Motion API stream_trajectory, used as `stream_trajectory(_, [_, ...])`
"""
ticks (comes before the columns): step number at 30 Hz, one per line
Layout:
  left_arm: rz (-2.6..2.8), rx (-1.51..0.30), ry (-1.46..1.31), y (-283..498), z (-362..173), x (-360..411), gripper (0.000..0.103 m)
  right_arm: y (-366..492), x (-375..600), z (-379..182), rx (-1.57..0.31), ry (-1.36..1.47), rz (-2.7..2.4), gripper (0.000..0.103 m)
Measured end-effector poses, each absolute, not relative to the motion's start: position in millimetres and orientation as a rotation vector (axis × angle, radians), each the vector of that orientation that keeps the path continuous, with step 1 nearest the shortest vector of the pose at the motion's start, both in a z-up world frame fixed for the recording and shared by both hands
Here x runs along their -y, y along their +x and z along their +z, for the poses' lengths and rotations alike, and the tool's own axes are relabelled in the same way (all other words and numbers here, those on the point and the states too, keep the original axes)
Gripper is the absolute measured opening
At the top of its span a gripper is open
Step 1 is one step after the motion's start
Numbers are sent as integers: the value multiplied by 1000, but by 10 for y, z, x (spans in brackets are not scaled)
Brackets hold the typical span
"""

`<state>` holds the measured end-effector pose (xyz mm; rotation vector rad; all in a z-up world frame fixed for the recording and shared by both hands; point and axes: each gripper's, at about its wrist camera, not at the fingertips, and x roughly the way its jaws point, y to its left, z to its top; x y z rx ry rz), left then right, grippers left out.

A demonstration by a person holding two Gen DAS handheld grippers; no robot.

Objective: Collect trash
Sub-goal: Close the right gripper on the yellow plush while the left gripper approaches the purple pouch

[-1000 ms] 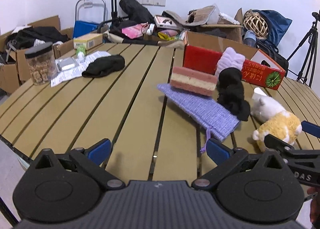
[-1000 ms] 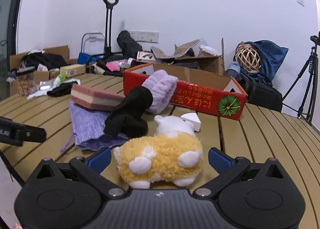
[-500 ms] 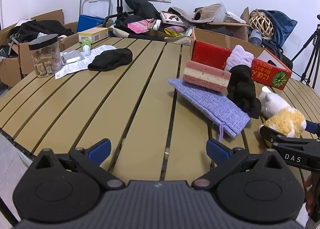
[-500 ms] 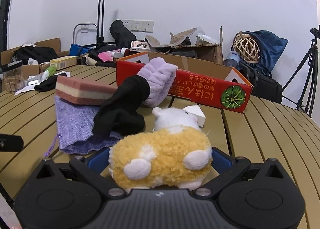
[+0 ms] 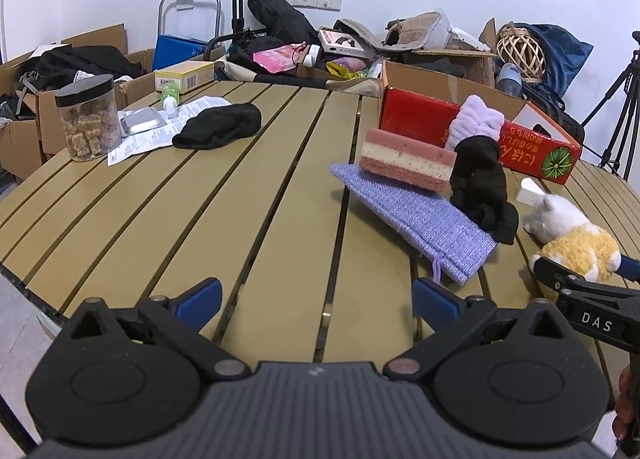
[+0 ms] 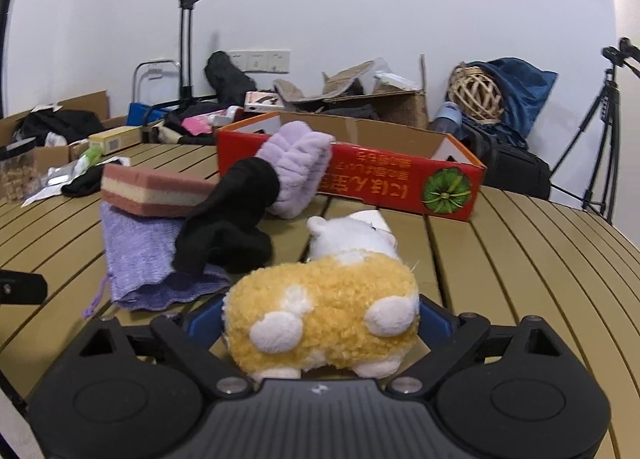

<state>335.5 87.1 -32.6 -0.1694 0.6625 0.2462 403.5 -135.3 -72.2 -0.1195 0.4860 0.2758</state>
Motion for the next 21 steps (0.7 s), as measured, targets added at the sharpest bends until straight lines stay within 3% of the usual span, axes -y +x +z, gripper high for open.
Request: stream_trajectory(21, [283, -632, -171, 3966, -291, -429, 103, 3811, 2023, -525, -393, -31, 135, 95])
